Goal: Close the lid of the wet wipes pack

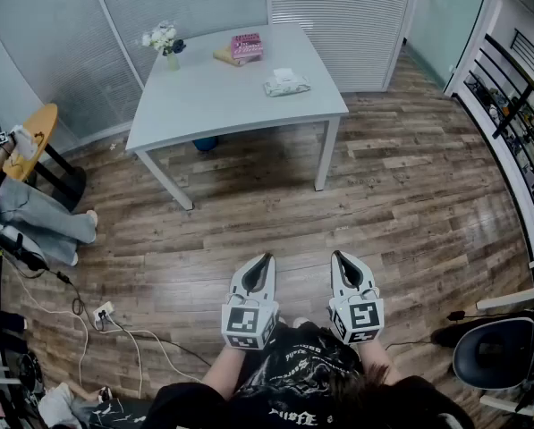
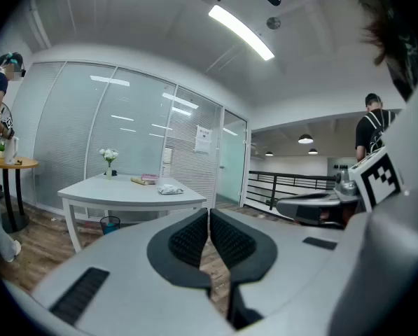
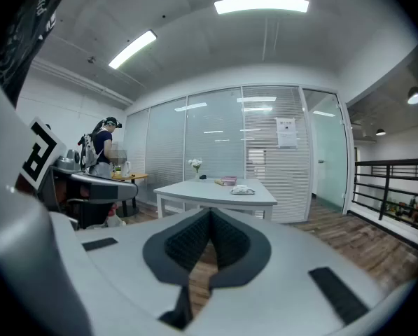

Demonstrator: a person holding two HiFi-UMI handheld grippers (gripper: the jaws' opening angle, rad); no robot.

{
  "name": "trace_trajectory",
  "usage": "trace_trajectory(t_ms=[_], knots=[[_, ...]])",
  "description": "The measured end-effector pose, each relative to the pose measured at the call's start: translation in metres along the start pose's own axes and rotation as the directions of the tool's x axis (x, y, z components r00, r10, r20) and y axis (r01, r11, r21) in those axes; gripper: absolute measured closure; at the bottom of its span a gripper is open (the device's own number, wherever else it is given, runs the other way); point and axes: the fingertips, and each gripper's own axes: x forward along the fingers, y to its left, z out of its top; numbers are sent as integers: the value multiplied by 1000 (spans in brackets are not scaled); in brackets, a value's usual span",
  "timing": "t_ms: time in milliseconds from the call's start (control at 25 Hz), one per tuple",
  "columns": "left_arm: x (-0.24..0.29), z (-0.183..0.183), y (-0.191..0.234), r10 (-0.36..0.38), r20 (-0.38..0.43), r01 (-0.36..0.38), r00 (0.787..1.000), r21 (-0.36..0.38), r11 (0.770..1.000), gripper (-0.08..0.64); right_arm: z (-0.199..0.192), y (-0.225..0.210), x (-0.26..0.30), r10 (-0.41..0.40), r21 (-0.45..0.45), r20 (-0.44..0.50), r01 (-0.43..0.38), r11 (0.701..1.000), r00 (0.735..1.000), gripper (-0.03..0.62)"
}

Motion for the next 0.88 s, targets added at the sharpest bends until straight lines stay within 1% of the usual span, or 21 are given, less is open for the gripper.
trace_trajectory(t_ms=[200, 320, 400, 560, 680, 760, 880], knots=[[-6, -4, 3, 14, -3, -14, 1000, -4, 1000, 548, -2, -1, -3, -18, -18, -9, 18, 1000, 1000, 594], [-9, -5, 6, 6, -5, -6, 1000, 4, 1000, 548, -1, 4, -1, -23, -25, -10, 23, 999, 1000, 594], [-10, -3, 12, 2, -4, -2, 1000, 6, 1000, 548, 1, 10, 3, -12, -21, -7, 12, 1000, 1000, 594], [-12, -1, 22, -13, -3, 14, 1000, 25, 1000, 548, 6, 25, 9, 19, 14, 21, -19, 1000, 1000, 594], [-13, -6, 26, -20, -8, 21, 1000, 19, 1000, 548, 1, 32, 9, 28, 24, 12, -28, 999, 1000, 594], [-9, -8, 29, -20, -16, 20, 1000, 9, 1000, 548, -2, 35, 12, 35, 20, -5, -35, 999, 999, 594], [-4, -11, 30, -30, -28, 30, 999, 4, 1000, 548, -8, 38, 17, 53, -14, -30, -54, 998, 998, 594]])
